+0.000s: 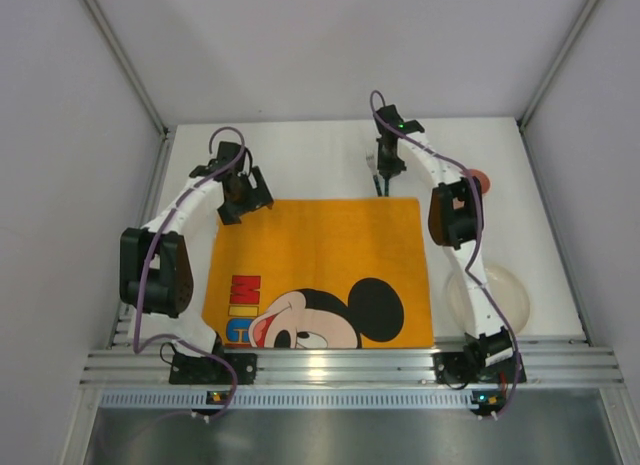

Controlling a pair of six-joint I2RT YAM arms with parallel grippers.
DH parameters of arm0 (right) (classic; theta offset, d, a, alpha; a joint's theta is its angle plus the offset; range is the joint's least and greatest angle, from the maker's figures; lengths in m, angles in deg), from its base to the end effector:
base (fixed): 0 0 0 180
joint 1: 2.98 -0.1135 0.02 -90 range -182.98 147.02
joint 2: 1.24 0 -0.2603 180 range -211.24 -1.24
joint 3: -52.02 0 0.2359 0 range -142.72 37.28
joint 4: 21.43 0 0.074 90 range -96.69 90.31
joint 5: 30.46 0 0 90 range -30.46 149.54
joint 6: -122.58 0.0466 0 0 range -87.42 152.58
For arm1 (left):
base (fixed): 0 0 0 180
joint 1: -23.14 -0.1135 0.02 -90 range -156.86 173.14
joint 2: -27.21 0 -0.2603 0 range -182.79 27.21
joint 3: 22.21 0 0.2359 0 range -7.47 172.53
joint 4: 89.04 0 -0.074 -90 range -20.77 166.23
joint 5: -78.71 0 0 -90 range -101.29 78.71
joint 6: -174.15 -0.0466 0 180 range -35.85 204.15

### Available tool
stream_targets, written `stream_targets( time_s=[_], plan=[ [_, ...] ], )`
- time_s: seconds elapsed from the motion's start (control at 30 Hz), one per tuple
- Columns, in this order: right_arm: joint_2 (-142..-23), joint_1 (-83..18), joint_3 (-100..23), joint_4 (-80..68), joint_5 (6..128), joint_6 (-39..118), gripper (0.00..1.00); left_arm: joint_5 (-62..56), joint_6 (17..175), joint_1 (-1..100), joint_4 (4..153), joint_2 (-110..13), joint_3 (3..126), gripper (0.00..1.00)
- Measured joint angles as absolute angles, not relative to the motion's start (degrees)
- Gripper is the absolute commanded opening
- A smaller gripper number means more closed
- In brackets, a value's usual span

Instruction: Set the dinner table for one person

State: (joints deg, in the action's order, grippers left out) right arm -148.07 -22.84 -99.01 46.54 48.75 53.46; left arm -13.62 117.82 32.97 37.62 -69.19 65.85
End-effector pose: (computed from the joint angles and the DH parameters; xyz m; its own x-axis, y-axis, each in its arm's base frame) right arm 0.4978 0.1705 0.1658 -0.8795 0.0546 -0.4728 0.0616 0.9981 0.0006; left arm 0.3350 -0.0561 0.2318 -0.8059 -0.4226 -0.4147 -0.3547 0.9054 -0.2332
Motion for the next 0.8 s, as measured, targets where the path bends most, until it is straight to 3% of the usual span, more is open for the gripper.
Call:
stream_targets(
  time_s=[0.07,0.27,0.43,0.6,0.8],
  plan=[
    [-148.3,-23.0,-99.5,46.7,48.3,52.8,0.0,-13.6,117.4,32.9,37.6,-69.5,66.4,0.94],
    [-150.2,-22.2,-103.4,46.1,47.1,52.0,0.0,-12.8,116.8,32.8,37.4,-70.7,68.8,0.94],
    [-145.9,-20.0,-99.4,43.1,45.2,52.0,0.0,-11.1,116.8,32.8,37.2,-70.9,70.4,0.94],
    [-127.9,-19.3,-82.2,40.6,45.2,52.2,0.0,-10.2,117.2,33.1,36.9,-74.6,75.6,0.94],
    [-95.5,-21.2,-51.3,37.5,54.0,54.2,0.0,-10.3,118.5,36.7,36.3,-86.2,90.1,0.93]
  ],
)
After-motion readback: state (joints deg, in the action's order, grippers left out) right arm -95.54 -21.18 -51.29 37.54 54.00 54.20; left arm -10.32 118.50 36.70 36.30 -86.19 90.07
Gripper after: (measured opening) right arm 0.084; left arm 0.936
